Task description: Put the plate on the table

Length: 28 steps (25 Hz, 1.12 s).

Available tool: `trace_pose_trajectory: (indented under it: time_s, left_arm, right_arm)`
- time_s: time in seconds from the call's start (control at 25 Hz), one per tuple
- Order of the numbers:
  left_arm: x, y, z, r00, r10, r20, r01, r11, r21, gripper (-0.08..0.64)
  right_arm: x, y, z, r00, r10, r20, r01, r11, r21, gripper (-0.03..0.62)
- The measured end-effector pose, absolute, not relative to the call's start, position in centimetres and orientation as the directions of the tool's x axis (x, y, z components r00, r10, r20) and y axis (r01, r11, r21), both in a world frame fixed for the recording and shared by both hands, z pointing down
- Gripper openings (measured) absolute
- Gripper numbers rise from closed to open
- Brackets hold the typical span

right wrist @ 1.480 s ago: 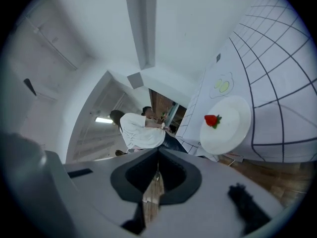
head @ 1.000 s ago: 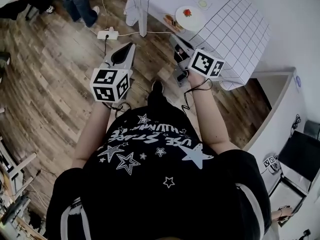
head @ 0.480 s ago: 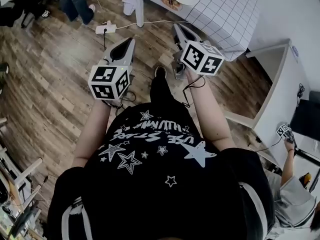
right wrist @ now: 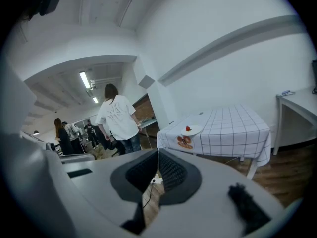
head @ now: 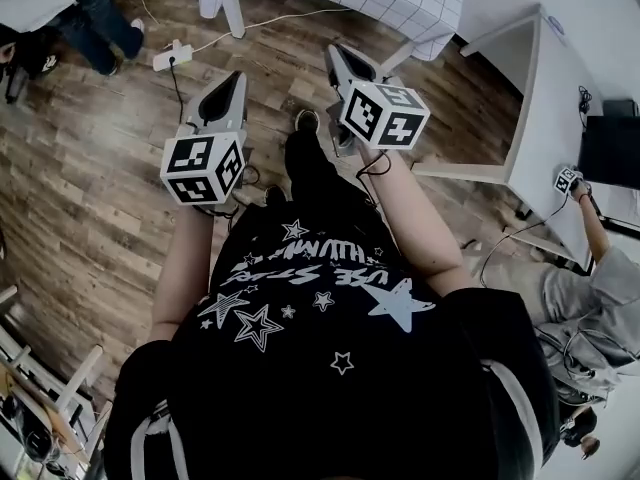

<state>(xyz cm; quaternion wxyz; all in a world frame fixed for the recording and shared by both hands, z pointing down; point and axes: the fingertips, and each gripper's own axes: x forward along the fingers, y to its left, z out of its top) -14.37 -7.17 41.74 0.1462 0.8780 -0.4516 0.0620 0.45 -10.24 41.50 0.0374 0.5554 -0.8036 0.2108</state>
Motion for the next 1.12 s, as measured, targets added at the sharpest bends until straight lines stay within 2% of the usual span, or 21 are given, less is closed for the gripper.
trace_pose_trajectory:
  time_s: [0.2,0.56,0.84,1.12]
  left_arm:
    - [-13.0,-5.5,41.7,0.614,-0.757,0.226,-0.789,-0.573,0.224,0.009]
    - [-12.0,-4.5,40.1,0.580,-0.787,0.211,-0.814,-0.549,0.191,0.009]
    - [-7.9,-1.6,40.2,0.594,-0.770,0.231,-0.804,-0.560,0.199,0.009]
    - [-4.4,2.7,40.1,0.608,-0.755,0.246,-0.794,-0.579,0.186,0.009]
  right_arm:
    - [2.4,-8.2,40.8,-0.336,-0.908,0.251,-0.912,0.247,-0.327,0.015]
    - [3.6,-7.8,37.7,-0.353,-0.926,0.132,-0.889,0.289,-0.355,0.014]
    - [6.5,-4.1,38.1,-0.357,-0.914,0.193,-0.912,0.296,-0.286,0.014]
    - [10.0,-0.4,39.1,-0.345,-0.914,0.215,-0.912,0.272,-0.308,0.014]
